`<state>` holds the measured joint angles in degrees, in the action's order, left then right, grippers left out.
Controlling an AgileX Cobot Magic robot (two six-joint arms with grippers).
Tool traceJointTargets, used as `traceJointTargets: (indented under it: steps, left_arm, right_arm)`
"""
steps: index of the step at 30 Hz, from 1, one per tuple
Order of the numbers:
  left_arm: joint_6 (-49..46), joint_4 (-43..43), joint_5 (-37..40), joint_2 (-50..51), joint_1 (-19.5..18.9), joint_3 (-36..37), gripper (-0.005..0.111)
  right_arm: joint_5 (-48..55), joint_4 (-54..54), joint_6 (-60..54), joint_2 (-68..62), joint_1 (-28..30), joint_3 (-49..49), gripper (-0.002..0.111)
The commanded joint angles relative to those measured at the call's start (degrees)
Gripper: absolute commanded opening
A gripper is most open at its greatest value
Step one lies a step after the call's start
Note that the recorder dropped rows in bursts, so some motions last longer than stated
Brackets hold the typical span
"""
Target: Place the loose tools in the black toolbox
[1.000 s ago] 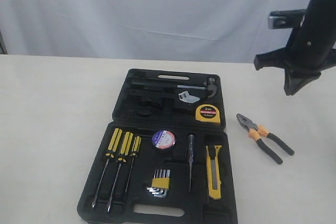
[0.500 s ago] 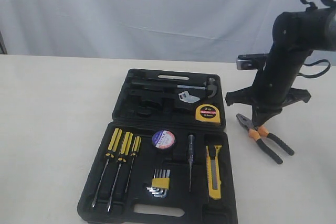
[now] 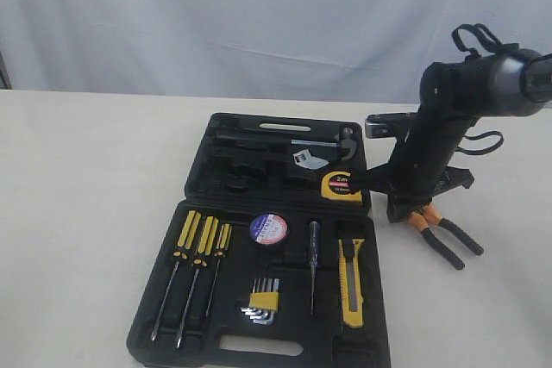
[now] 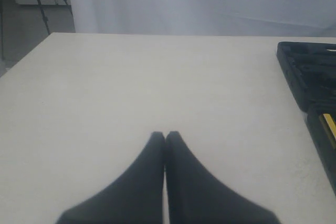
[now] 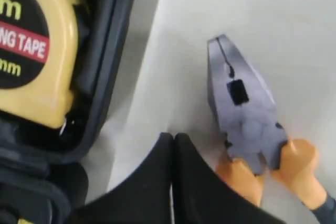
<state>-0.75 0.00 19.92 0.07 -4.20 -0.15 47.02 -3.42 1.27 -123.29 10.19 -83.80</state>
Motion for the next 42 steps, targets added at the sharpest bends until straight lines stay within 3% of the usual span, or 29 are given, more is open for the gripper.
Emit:
traceJointTargets:
  steps: [1, 10, 19, 32, 37, 42]
  left_arm:
    - [0.3, 0.0, -0.3, -0.1, 0.3, 0.1, 0.0]
    - [0.3, 0.0, -0.3, -0.1, 0.3, 0.1, 0.0]
    - [0.3, 0.0, -0.3, -0.1, 0.3, 0.1, 0.0]
    - [0.3, 0.0, -0.3, -0.1, 0.3, 0.1, 0.0]
    - [0.3, 0.0, -0.3, -0.1, 0.3, 0.1, 0.0]
    - [0.3, 0.0, -0.3, -0.1, 0.3, 0.1, 0.0]
  right_arm:
    - [-4.0, 3.4, 0.5, -1.1, 0.0, -0.1, -0.001]
    - [-6.2, 14.1, 9.9, -1.5, 3.5, -0.1, -0.001]
    - [-1.4, 12.2, 9.3, -1.3, 11.0, -0.1, -0.001]
    - [-1.5, 10.7, 7.2, 1.1, 10.8, -0.1, -0.001]
    - [-1.0, 10.4, 4.9, 5.8, 10.8, -0.1, -0.001]
    - [5.6, 6.2, -9.3, 11.8, 10.8, -0.1, -0.001]
